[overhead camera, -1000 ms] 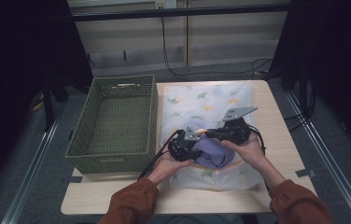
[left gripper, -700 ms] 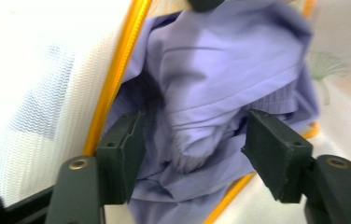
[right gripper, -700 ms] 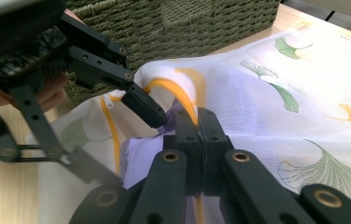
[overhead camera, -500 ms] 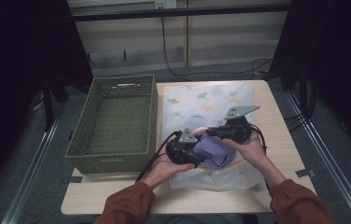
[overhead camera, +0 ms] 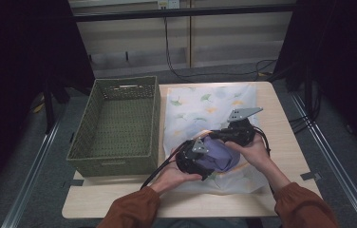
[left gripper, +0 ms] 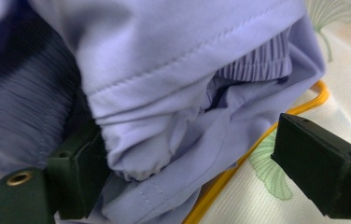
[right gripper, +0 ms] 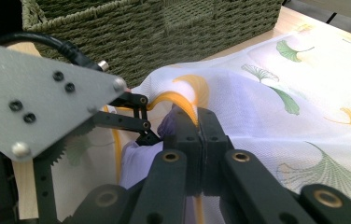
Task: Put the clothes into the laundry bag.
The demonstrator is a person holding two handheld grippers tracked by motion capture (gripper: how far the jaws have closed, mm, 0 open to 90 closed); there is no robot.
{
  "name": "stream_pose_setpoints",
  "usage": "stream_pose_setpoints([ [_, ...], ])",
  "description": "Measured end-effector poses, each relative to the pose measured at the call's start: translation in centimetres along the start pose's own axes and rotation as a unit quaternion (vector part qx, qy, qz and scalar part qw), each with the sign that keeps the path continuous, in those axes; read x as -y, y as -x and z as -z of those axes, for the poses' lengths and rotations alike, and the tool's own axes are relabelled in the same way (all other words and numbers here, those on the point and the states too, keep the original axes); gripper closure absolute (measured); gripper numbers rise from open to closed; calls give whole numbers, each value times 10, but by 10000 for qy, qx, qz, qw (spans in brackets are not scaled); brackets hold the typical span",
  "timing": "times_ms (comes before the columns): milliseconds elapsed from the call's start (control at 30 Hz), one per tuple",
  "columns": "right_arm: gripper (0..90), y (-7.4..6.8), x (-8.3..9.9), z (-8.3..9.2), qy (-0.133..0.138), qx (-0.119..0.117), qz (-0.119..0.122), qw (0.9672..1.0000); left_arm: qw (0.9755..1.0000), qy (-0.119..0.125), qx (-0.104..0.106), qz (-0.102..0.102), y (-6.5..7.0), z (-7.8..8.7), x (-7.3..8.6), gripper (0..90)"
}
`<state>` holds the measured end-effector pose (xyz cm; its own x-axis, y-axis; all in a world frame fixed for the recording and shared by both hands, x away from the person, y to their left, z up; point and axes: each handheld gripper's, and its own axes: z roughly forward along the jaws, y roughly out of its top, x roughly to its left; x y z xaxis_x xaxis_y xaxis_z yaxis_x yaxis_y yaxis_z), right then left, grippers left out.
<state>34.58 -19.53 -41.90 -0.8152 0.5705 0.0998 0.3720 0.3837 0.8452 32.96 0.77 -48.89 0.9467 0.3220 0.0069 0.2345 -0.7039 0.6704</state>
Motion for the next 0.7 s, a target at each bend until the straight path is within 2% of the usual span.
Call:
stream_pose_setpoints([
  [67, 896, 0, 0, 0, -6, 0, -3, 10000, 10000, -34, -51, 15, 2, -2, 0, 143],
  [100, 896, 0, 0, 0, -1, 4, -7, 10000, 9998, -45, -181, 91, 4, -4, 1, 165],
  [200, 896, -2, -1, -1, -1, -3, 23, 10000, 9998, -111, -184, 17, 5, -8, 2, 202],
  [233, 896, -2, -1, -1, -4, -10, 18, 10000, 9997, -57, -195, 108, 5, -8, 3, 207],
  [267, 896, -2, -1, -1, -18, -10, 23, 10000, 9998, -100, -174, 99, 3, -7, 3, 215],
  [300, 896, -2, -1, -1, -30, 9, 17, 10000, 9997, -224, -102, -8, 1, -6, 3, 217],
  [333, 896, -2, -1, -2, -20, -11, 10, 10000, 9997, -204, -101, 43, 1, -6, 4, 217],
  [433, 896, -1, 0, -2, -24, -12, 3, 10000, 9998, -116, -129, 7, 1, -7, 6, 207],
  [500, 896, -1, 0, -2, -33, -12, 4, 10000, 9997, -130, -138, 124, 0, -7, 6, 202],
  [533, 896, -1, 0, -2, -37, -10, 7, 10000, 9994, -125, -147, 302, 2, -7, 6, 201],
  [567, 896, -1, 0, -2, -37, -14, 7, 10000, 9991, -269, -182, 281, 2, -6, 4, 202],
  [600, 896, -2, 0, -2, -37, -17, 1, 10000, 9985, -270, -271, 398, 5, -6, 3, 205],
  [633, 896, -2, -1, -2, -39, -13, 8, 10000, 9981, -173, -259, 523, 7, -7, 3, 217],
  [667, 896, -1, -1, -2, -40, -10, 10, 10000, 9987, -316, -217, 346, 4, -4, 2, 256],
  [700, 896, -1, -1, -1, -32, -12, -1, 10000, 9986, -288, -275, 359, 4, -3, 3, 302],
])
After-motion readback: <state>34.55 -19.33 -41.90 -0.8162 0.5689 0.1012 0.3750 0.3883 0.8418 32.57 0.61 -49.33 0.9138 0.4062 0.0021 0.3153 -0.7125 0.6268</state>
